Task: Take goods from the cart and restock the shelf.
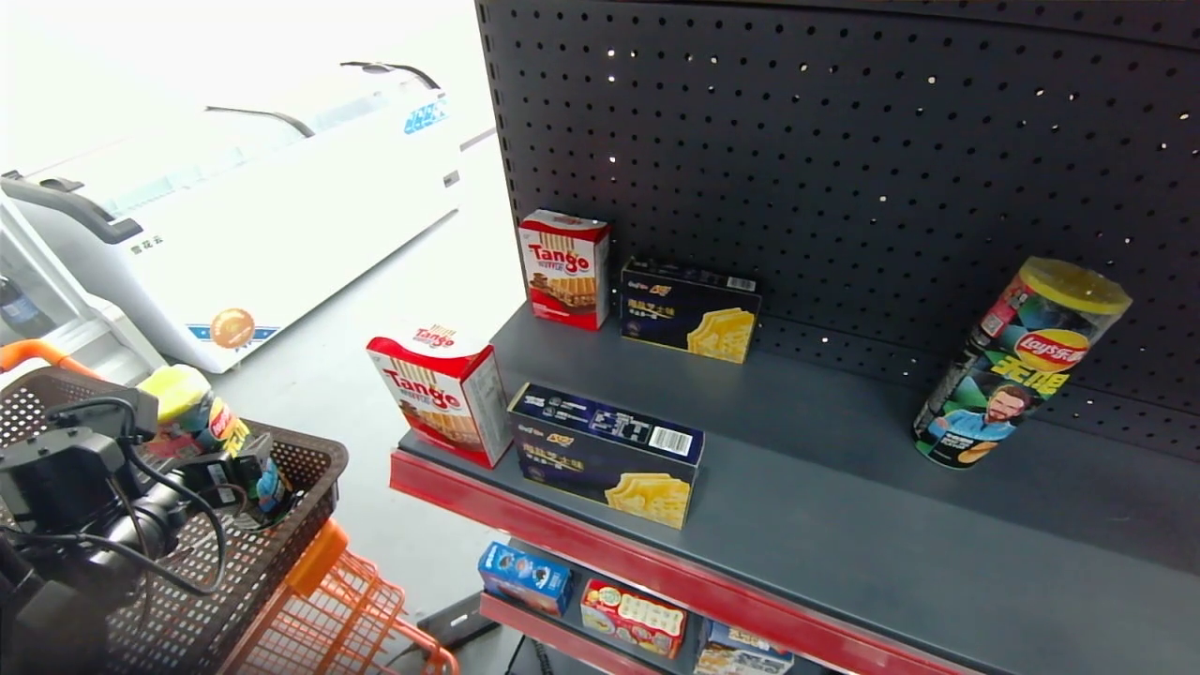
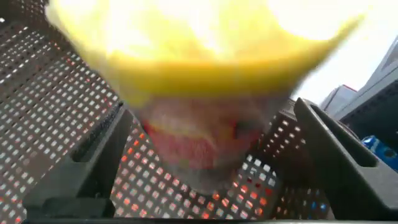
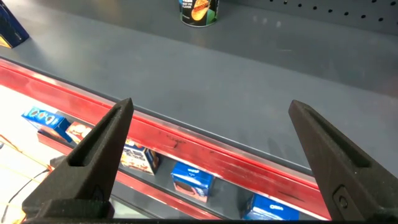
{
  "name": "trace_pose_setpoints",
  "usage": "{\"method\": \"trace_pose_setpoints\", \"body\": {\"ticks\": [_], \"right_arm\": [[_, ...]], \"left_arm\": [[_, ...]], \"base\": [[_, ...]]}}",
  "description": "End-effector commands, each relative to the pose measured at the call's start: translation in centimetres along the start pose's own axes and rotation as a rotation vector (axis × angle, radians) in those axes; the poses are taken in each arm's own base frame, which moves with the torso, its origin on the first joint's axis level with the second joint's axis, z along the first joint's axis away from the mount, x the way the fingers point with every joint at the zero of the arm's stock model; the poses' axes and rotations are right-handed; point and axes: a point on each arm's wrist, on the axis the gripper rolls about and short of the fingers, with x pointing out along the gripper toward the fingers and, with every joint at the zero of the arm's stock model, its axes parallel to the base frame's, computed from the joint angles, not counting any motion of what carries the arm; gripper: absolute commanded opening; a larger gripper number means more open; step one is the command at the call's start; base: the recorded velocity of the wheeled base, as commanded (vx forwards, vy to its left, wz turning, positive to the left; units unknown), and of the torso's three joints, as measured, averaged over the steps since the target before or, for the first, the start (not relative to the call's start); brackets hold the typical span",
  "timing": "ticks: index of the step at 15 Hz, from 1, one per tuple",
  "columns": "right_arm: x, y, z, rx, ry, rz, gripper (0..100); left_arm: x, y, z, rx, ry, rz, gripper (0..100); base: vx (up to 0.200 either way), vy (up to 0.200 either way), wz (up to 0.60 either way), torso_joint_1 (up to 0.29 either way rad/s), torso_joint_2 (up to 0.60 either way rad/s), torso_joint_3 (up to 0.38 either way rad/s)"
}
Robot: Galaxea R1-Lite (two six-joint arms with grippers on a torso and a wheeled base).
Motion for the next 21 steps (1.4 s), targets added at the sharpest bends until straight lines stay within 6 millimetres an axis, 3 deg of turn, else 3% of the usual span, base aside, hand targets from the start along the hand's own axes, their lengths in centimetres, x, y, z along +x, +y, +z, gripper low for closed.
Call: {"method": "trace_pose_setpoints", "body": {"ticks": [1,6,7,13,17,21], "right_arm": [[0.0,0.0,0.0,0.0,0.0,0.0,100],[0.0,0.0,0.0,0.0,0.0,0.0,100],[0.0,0.0,0.0,0.0,0.0,0.0,100],[0.0,0.0,0.0,0.0,0.0,0.0,100],[0.0,0.0,0.0,0.0,0.0,0.0,100],[0.0,0.0,0.0,0.0,0.0,0.0,100]], "left_arm": [[1.4,0.7,-0.6,-0.002,0.009,0.006,100],[3.5,0.9,-1.2,-0.011,-0.005,-0.018,100],[4.1,0.8,-0.6,-0.012,-0.052,-0.022,0],[4.3,0.7,0.2,-0.009,-0.078,-0.027,0],[1.5,-0.5,5.4,0.0,-0.219,-0.062,0],[-2.3,-1.2,9.1,0.025,-0.285,-0.101,0]], "base": [[0.0,0.0,0.0,0.0,0.0,0.0],[0.0,0.0,0.0,0.0,0.0,0.0],[0.0,0.0,0.0,0.0,0.0,0.0],[0.0,0.0,0.0,0.0,0.0,0.0],[0.0,0.0,0.0,0.0,0.0,0.0],[0.0,0.0,0.0,0.0,0.0,0.0]]}}
